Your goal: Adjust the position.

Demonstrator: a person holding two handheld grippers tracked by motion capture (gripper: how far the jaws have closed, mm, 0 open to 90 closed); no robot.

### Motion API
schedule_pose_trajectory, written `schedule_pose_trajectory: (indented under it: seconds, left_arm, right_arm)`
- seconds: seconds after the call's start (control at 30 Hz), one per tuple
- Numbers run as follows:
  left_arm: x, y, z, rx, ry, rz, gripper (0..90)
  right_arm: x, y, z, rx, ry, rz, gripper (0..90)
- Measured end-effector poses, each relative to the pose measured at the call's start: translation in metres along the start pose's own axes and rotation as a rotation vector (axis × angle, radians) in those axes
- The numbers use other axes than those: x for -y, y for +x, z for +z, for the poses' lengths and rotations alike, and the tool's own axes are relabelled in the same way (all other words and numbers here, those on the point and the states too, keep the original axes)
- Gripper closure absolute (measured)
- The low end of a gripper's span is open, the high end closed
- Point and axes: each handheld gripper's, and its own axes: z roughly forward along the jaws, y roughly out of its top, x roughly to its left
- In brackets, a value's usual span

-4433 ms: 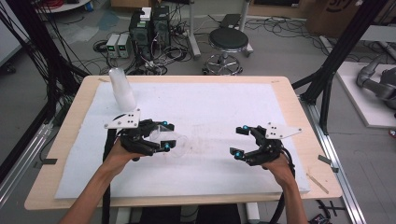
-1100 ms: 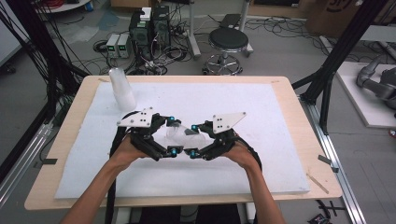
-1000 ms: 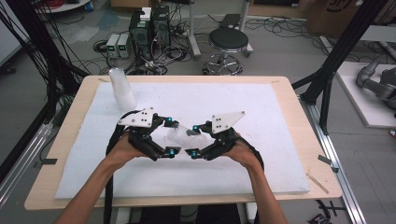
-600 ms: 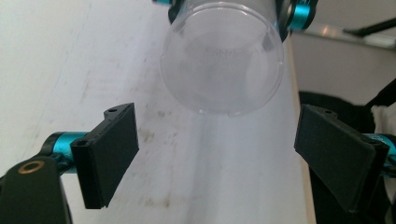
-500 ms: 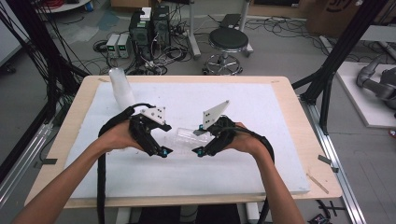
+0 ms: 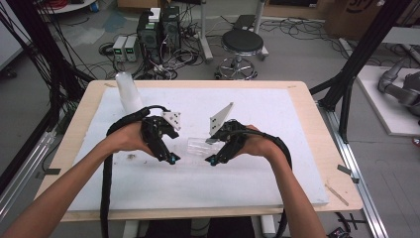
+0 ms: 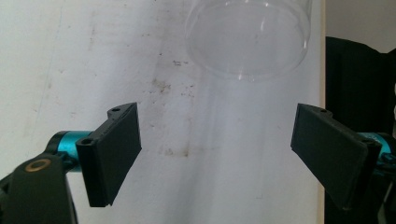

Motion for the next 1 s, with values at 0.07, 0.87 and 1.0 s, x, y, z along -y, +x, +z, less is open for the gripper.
schedule_pose_trajectory:
  seconds: [0.07, 0.87, 1.0]
  left_arm:
    - [-0.001, 0.000, 0.001, 0.003, 0.005, 0.002, 15.9]
    - [-0.022, -0.006, 0.020, 0.045, 0.021, 0.045, 23.6]
    - [-0.023, -0.006, 0.021, 0.046, 0.024, 0.050, 26.0]
  right_arm:
    - [-0.001, 0.000, 0.000, -0.002, 0.007, -0.002, 35.3]
    - [-0.006, 0.002, 0.009, -0.009, 0.036, -0.027, 35.2]
    - [-0.006, 0.002, 0.009, -0.014, 0.038, -0.028, 35.2]
